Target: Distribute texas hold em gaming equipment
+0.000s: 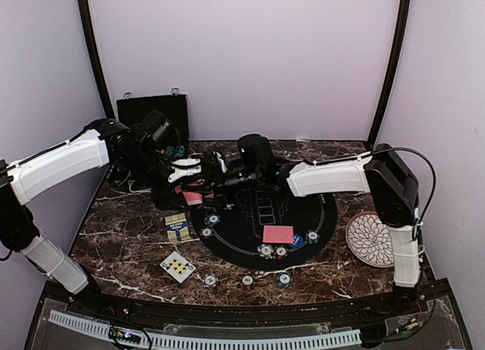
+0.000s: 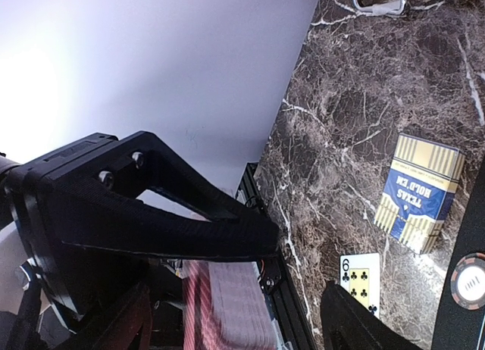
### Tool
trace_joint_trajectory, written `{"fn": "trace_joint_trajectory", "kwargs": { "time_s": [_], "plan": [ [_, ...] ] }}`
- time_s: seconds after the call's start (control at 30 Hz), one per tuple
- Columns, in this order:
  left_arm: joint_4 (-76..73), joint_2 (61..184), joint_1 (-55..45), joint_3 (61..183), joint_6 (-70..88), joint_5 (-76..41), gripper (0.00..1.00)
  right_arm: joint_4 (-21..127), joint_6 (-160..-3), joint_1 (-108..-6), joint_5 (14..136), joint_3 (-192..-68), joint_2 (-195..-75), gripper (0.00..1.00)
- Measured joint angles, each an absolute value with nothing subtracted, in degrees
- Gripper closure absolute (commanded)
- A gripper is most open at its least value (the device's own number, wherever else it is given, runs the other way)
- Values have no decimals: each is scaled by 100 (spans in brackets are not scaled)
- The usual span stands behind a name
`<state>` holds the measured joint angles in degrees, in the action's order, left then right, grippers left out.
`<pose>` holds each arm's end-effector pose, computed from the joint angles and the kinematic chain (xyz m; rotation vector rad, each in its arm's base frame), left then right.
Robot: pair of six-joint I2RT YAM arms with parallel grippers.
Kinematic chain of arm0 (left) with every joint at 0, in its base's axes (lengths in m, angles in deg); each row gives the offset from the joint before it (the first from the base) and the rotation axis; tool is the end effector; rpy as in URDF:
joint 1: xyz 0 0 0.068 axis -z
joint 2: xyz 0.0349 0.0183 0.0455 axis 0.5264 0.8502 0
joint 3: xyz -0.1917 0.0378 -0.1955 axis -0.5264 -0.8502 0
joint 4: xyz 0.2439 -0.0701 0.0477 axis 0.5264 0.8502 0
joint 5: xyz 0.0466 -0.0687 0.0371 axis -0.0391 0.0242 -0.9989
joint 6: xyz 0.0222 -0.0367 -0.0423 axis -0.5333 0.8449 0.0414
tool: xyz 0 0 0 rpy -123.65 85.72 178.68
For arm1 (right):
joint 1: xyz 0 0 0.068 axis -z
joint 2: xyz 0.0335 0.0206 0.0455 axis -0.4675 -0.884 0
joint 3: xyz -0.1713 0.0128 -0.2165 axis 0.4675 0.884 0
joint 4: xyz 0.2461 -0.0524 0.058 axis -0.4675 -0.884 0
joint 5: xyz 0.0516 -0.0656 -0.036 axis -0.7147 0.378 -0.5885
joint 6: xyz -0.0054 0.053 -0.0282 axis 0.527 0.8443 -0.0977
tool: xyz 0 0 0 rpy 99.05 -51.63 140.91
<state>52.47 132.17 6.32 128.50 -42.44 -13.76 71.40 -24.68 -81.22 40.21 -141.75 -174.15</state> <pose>0.2349 -0.1959 0.3117 1.6866 1.9562 -0.2635 0.2700 0.4137 0.2367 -0.4750 2.2999 1.9334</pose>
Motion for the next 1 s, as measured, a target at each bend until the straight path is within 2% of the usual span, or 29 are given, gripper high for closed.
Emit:
{"fn": "trace_joint_trajectory", "kwargs": {
  "time_s": [0.47, 1.0],
  "plan": [
    [5265, 13224, 632, 12850, -4244, -1381, 100, 6638, -2588, -8172, 3816, -14706, -17898, 22],
    [5265, 13230, 639, 12815, -4242, -1379, 100, 6205, -3076, -7951, 4010, -13994, -17181, 28]
  ]
}}
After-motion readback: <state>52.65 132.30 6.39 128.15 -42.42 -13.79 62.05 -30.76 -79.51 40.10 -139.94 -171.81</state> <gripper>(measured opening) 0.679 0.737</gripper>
